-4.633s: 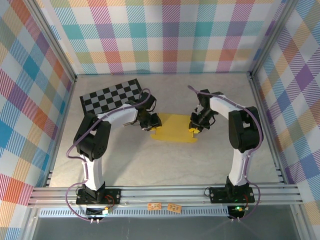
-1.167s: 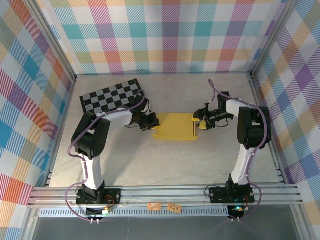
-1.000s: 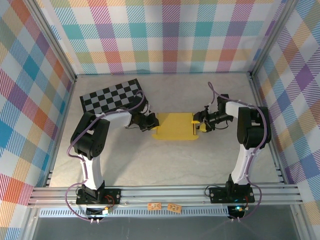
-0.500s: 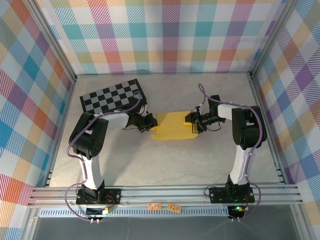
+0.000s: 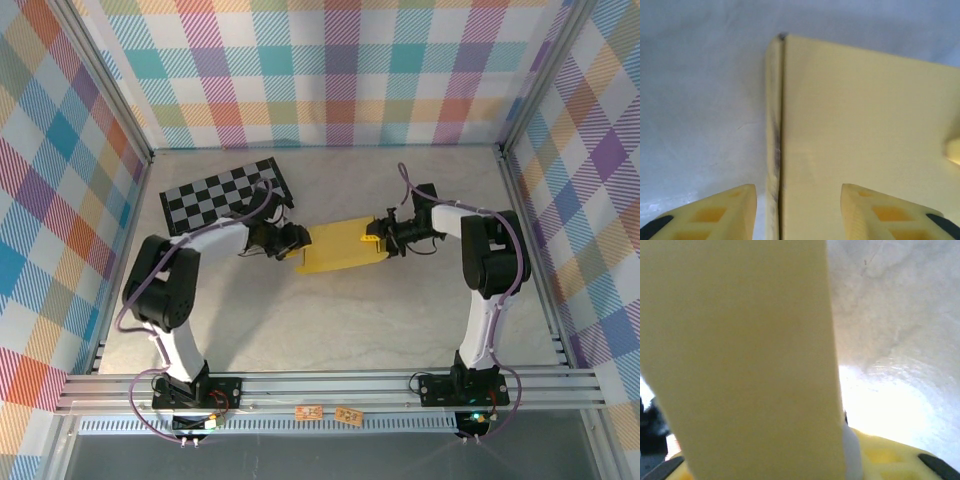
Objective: Fold the paper box
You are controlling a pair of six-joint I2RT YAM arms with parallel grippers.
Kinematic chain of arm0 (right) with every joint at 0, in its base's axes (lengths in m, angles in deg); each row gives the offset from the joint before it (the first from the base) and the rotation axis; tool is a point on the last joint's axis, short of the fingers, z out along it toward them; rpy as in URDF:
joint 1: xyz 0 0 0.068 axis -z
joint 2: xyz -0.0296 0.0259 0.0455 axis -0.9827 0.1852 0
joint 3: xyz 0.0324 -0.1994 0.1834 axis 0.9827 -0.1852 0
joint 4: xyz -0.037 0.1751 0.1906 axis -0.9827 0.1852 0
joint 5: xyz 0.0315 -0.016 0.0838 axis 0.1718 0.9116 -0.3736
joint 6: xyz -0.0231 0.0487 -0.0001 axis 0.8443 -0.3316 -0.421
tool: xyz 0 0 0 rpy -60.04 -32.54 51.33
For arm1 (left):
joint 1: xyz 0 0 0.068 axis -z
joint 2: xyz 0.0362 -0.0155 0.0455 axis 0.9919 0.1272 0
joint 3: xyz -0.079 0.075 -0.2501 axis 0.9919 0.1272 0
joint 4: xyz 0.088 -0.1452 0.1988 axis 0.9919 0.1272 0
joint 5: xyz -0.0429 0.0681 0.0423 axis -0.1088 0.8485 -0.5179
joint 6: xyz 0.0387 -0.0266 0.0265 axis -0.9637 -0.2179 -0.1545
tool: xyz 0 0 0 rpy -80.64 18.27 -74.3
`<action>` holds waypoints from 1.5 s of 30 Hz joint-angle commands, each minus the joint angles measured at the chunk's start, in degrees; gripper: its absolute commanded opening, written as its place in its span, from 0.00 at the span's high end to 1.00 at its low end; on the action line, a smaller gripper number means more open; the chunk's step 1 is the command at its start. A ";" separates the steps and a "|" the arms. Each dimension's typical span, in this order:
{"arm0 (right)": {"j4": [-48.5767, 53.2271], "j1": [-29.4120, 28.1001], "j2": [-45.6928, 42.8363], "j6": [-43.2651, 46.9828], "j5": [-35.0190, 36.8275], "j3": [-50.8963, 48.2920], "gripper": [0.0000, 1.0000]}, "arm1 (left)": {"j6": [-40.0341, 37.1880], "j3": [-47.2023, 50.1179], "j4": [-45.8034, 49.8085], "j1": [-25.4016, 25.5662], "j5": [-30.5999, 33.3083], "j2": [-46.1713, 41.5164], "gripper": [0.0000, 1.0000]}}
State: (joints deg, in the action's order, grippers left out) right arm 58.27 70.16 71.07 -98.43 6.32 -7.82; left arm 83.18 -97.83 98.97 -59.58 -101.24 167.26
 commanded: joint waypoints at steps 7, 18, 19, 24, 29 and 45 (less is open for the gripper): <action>17.73 5.22 -1.25 -12.26 -3.58 4.20 0.65 | -27.72 13.31 -16.57 4.47 2.29 -20.94 0.49; 31.74 6.97 -0.63 -9.70 -6.51 8.20 0.69 | -59.50 11.32 -7.86 17.87 11.32 -18.30 0.39; 32.00 6.96 -0.63 -9.49 -6.53 8.00 0.69 | -61.13 10.16 -6.54 18.35 12.14 -16.84 0.39; 31.95 6.90 -1.16 -9.31 -6.99 6.27 0.70 | -67.41 8.18 -7.58 20.55 17.85 -11.45 0.38; 32.01 6.93 -1.98 -9.06 -7.05 4.75 0.70 | -68.35 6.64 -11.11 20.74 21.32 -7.21 0.37; 31.98 7.76 -1.95 -9.72 -4.90 4.36 0.73 | -67.62 13.00 -19.41 21.33 22.33 -16.20 0.30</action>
State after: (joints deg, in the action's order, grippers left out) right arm 85.90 78.66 70.92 -108.37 1.01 -2.49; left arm 15.20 -85.61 81.68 -37.13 -77.07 154.93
